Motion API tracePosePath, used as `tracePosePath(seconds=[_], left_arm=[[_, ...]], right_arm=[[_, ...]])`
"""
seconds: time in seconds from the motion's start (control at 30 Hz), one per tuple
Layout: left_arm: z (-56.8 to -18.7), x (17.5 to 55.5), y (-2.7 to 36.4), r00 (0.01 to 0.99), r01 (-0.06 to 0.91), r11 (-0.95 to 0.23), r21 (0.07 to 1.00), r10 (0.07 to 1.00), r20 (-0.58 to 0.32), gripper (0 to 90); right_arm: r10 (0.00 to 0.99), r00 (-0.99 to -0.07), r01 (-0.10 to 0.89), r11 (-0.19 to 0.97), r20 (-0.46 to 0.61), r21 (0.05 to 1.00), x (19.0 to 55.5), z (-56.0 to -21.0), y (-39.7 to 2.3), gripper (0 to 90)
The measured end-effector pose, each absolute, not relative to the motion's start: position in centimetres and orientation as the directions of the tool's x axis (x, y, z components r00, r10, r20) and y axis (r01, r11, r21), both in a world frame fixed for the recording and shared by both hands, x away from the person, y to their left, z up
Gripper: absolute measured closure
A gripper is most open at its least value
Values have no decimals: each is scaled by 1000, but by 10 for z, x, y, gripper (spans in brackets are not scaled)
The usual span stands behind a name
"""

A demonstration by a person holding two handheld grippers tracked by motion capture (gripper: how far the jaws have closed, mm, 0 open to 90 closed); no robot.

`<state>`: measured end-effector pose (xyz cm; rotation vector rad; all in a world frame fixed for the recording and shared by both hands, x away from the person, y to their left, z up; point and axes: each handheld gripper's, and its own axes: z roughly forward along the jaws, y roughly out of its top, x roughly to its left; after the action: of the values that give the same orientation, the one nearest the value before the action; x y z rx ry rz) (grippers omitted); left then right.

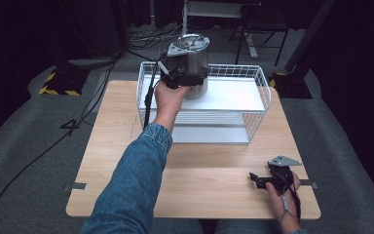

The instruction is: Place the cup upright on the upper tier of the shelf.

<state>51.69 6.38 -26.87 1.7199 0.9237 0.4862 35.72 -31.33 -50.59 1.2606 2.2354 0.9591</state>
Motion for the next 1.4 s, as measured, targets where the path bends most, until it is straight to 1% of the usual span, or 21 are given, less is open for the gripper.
tracePosePath(seconds=[0.17, 0.37, 0.5, 0.57, 0.6, 0.67, 0.7, 1.03, 1.23, 1.4], left_arm=[[-273, 519, 60, 623, 349, -154, 924, 775, -106, 35], [-278, 520, 60, 615, 354, -138, 925, 779, -119, 35], [-278, 520, 61, 611, 354, -145, 924, 784, -111, 35], [-279, 519, 58, 608, 337, -166, 927, 790, -80, 35], [-279, 519, 58, 608, 337, -166, 927, 790, -80, 35], [-278, 517, 54, 598, 326, -215, 921, 801, -25, 35], [-278, 516, 52, 594, 322, -223, 920, 804, -13, 35], [-280, 517, 54, 596, 328, -185, 926, 801, -51, 21], [-278, 515, 61, 612, 335, -121, 934, 782, -118, 0], [-270, 507, 67, 615, 304, -117, 945, 782, -100, 0]], right_arm=[[856, -516, 580, 358, -9, 732, 357, -506, -313, 99], [854, -521, 577, 360, -9, 734, 357, -506, -313, 110], [853, -521, 576, 360, -10, 734, 356, -506, -313, 110], [854, -520, 576, 359, -9, 734, 356, -506, -313, 111], [854, -520, 576, 359, -9, 734, 356, -506, -313, 111], [854, -521, 576, 361, -10, 733, 356, -505, -313, 111], [853, -521, 576, 361, -11, 733, 356, -505, -313, 111], [854, -521, 576, 359, -10, 734, 356, -506, -313, 113], [853, -521, 576, 360, -9, 734, 356, -506, -313, 113], [853, -522, 576, 360, -8, 734, 356, -506, -313, 113]])
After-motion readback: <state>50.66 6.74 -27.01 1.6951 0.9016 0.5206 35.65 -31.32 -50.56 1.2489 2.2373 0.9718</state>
